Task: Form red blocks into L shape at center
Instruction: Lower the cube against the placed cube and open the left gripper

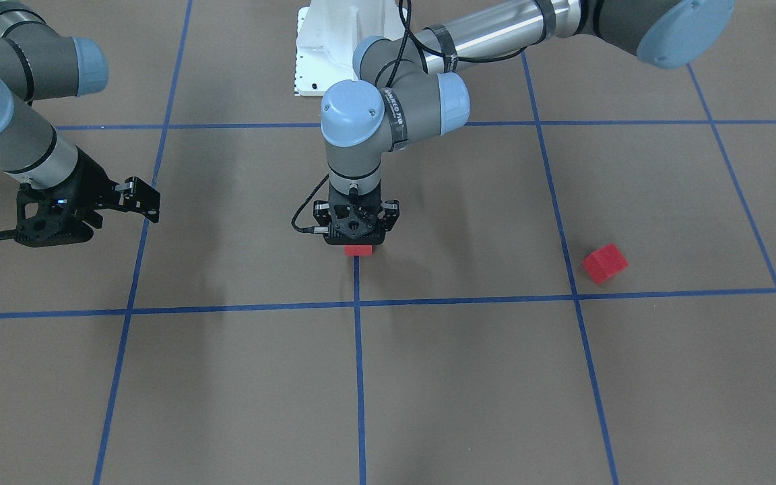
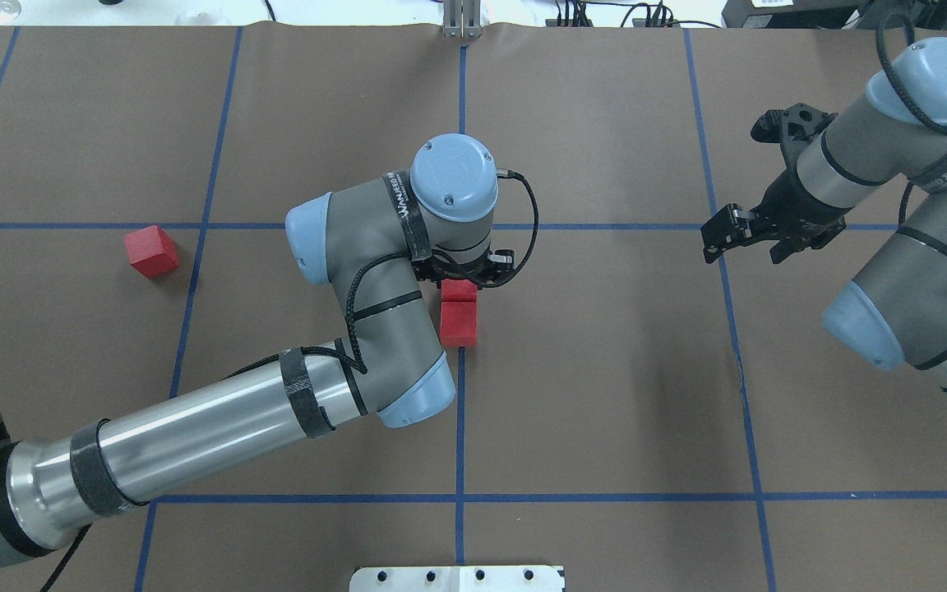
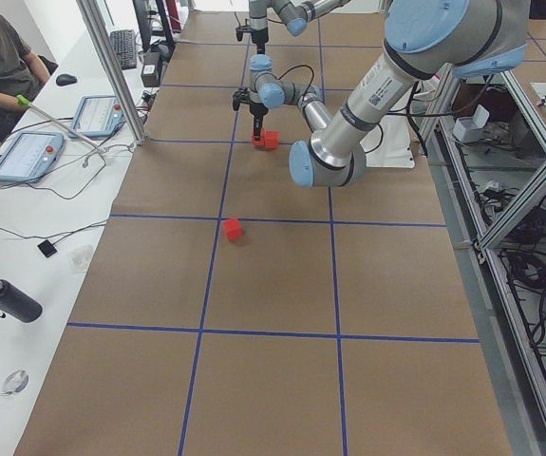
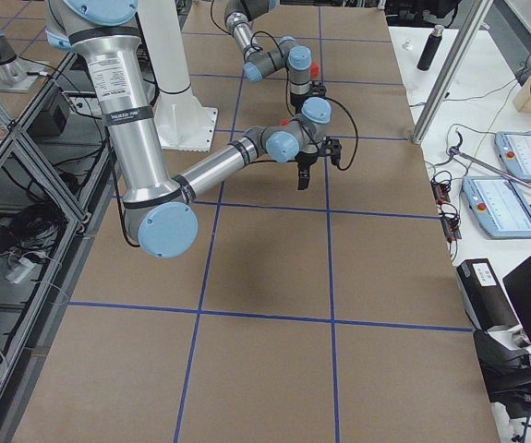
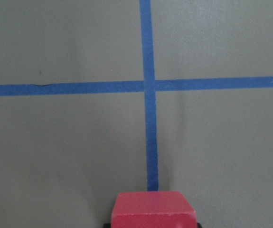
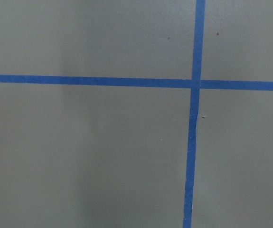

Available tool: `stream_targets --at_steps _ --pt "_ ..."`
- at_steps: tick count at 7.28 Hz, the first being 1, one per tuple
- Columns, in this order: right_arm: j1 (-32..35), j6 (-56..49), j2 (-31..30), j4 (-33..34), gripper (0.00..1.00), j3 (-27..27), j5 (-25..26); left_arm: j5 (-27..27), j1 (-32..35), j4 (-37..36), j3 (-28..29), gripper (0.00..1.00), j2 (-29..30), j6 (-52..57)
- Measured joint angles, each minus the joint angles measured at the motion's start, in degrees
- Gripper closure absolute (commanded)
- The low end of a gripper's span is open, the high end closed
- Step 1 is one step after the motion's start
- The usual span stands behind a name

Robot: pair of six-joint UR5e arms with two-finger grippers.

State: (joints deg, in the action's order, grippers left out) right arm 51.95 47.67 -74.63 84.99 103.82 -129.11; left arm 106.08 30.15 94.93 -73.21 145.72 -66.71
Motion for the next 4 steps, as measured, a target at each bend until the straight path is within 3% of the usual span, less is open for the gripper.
stream_targets --at_steps 4 --pt "-0.01 -0.03 -0.04 0.00 0.00 -0.06 0.00 0.00 -0.14 -0.02 -1.87 1.00 -1.45 -0.08"
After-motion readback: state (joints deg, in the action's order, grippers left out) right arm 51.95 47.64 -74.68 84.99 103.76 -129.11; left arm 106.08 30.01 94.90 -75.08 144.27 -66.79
